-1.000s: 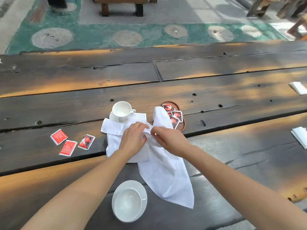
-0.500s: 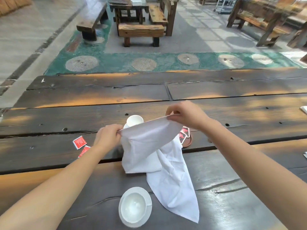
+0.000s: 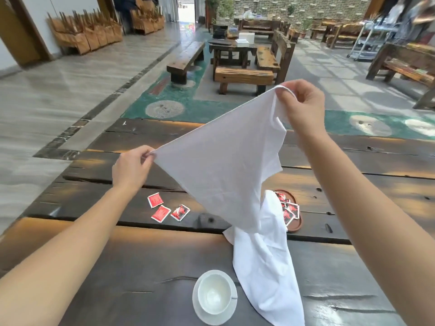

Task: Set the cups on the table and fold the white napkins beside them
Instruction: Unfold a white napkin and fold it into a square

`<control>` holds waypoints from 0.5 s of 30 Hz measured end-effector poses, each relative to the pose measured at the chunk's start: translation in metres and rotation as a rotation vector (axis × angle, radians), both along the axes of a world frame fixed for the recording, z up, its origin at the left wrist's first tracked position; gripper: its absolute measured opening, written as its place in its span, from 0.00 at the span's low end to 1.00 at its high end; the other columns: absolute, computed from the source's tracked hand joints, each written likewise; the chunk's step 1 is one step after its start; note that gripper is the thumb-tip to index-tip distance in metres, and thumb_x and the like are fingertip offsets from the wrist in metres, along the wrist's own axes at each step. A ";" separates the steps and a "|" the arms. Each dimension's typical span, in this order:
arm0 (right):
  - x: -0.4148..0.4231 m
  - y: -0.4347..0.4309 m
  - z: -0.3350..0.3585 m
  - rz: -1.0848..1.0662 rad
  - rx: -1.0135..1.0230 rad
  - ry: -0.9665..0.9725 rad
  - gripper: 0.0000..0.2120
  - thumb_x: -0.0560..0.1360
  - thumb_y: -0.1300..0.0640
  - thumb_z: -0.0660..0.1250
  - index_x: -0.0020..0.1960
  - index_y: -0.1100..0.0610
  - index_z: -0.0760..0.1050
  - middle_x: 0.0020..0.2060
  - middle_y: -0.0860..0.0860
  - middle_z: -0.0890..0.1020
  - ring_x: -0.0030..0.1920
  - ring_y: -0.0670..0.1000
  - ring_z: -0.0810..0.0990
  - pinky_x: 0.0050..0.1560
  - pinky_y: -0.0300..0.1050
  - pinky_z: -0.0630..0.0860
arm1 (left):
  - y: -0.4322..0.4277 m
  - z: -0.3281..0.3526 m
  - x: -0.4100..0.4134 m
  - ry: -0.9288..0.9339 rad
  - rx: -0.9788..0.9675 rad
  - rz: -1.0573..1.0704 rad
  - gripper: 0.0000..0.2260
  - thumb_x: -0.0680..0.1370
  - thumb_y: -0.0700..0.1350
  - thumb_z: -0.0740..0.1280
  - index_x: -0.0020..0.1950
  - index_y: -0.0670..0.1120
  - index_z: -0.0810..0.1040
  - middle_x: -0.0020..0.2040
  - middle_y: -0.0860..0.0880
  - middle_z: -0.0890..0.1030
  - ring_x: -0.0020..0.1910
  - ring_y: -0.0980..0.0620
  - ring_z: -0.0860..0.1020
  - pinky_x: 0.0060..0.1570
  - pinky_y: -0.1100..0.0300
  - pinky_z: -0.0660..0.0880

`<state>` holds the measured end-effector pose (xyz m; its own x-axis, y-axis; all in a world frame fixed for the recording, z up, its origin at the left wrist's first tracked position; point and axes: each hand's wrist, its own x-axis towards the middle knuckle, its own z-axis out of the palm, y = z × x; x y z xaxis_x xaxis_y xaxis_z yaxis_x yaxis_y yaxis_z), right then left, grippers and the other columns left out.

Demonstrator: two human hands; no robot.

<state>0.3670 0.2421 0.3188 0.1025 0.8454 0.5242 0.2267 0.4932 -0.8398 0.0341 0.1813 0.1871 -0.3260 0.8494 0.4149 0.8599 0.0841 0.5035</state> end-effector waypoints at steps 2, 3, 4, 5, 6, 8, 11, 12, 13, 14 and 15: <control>-0.015 -0.003 0.005 0.007 0.005 0.050 0.08 0.74 0.60 0.68 0.38 0.50 0.77 0.33 0.46 0.78 0.34 0.41 0.73 0.38 0.33 0.71 | -0.010 0.013 -0.025 -0.093 0.048 -0.014 0.07 0.78 0.49 0.63 0.43 0.53 0.80 0.34 0.53 0.82 0.31 0.55 0.78 0.35 0.61 0.71; -0.023 -0.003 0.006 0.008 -0.001 0.054 0.07 0.74 0.59 0.68 0.38 0.50 0.77 0.32 0.46 0.77 0.34 0.41 0.72 0.37 0.33 0.71 | -0.012 0.020 -0.035 -0.175 0.082 -0.033 0.08 0.78 0.48 0.63 0.41 0.53 0.79 0.32 0.54 0.81 0.27 0.56 0.78 0.32 0.64 0.72; -0.031 -0.003 0.007 0.003 -0.013 0.061 0.07 0.74 0.59 0.68 0.38 0.50 0.77 0.32 0.47 0.76 0.32 0.41 0.71 0.35 0.32 0.70 | -0.012 0.028 -0.045 -0.285 0.122 -0.045 0.08 0.78 0.47 0.62 0.40 0.52 0.78 0.32 0.53 0.81 0.24 0.57 0.77 0.28 0.66 0.71; -0.041 0.000 0.006 -0.007 -0.039 0.073 0.07 0.74 0.59 0.68 0.39 0.50 0.77 0.31 0.47 0.76 0.30 0.40 0.71 0.32 0.32 0.70 | -0.010 0.036 -0.054 -0.417 0.158 -0.044 0.09 0.78 0.46 0.61 0.39 0.51 0.76 0.32 0.51 0.81 0.21 0.58 0.77 0.25 0.68 0.71; -0.052 0.003 0.005 -0.018 -0.080 0.083 0.07 0.75 0.58 0.68 0.39 0.50 0.77 0.31 0.48 0.76 0.29 0.40 0.71 0.29 0.32 0.70 | -0.007 0.045 -0.062 -0.557 0.181 -0.029 0.09 0.78 0.44 0.60 0.39 0.51 0.74 0.33 0.49 0.82 0.21 0.58 0.77 0.22 0.69 0.70; -0.076 0.012 -0.004 -0.027 -0.220 0.086 0.06 0.76 0.57 0.66 0.42 0.50 0.78 0.34 0.48 0.78 0.31 0.41 0.74 0.28 0.33 0.71 | 0.000 0.060 -0.079 -0.781 0.186 0.001 0.10 0.79 0.41 0.57 0.38 0.50 0.71 0.36 0.47 0.82 0.23 0.58 0.80 0.22 0.69 0.72; -0.113 0.024 -0.028 -0.004 -0.453 0.155 0.06 0.78 0.58 0.63 0.48 0.50 0.78 0.39 0.47 0.79 0.39 0.47 0.77 0.36 0.39 0.74 | 0.010 0.071 -0.111 -0.875 0.164 -0.025 0.11 0.79 0.37 0.57 0.38 0.48 0.69 0.39 0.47 0.81 0.29 0.59 0.81 0.28 0.69 0.75; -0.125 0.026 -0.033 0.007 -0.496 0.185 0.07 0.79 0.59 0.62 0.49 0.51 0.78 0.40 0.47 0.79 0.41 0.48 0.77 0.38 0.41 0.75 | 0.013 0.073 -0.124 -0.867 0.172 -0.036 0.11 0.79 0.37 0.58 0.38 0.49 0.69 0.40 0.47 0.81 0.31 0.59 0.81 0.31 0.69 0.76; -0.137 0.029 -0.036 0.017 -0.516 0.203 0.07 0.79 0.59 0.62 0.49 0.51 0.78 0.40 0.47 0.79 0.41 0.48 0.76 0.41 0.43 0.75 | 0.016 0.075 -0.138 -0.839 0.187 -0.036 0.11 0.78 0.37 0.60 0.37 0.49 0.69 0.40 0.46 0.81 0.33 0.60 0.81 0.34 0.69 0.76; -0.148 0.032 -0.035 0.022 -0.515 0.216 0.07 0.79 0.60 0.62 0.49 0.51 0.78 0.41 0.46 0.79 0.42 0.47 0.76 0.43 0.44 0.74 | 0.019 0.078 -0.152 -0.802 0.209 -0.033 0.11 0.76 0.37 0.62 0.37 0.50 0.71 0.41 0.45 0.82 0.35 0.59 0.82 0.38 0.67 0.77; -0.158 0.036 -0.032 0.023 -0.496 0.226 0.08 0.79 0.59 0.62 0.48 0.50 0.78 0.42 0.45 0.79 0.42 0.46 0.75 0.43 0.44 0.74 | 0.021 0.083 -0.166 -0.770 0.229 -0.030 0.10 0.75 0.39 0.63 0.36 0.52 0.72 0.43 0.45 0.82 0.39 0.56 0.82 0.42 0.63 0.77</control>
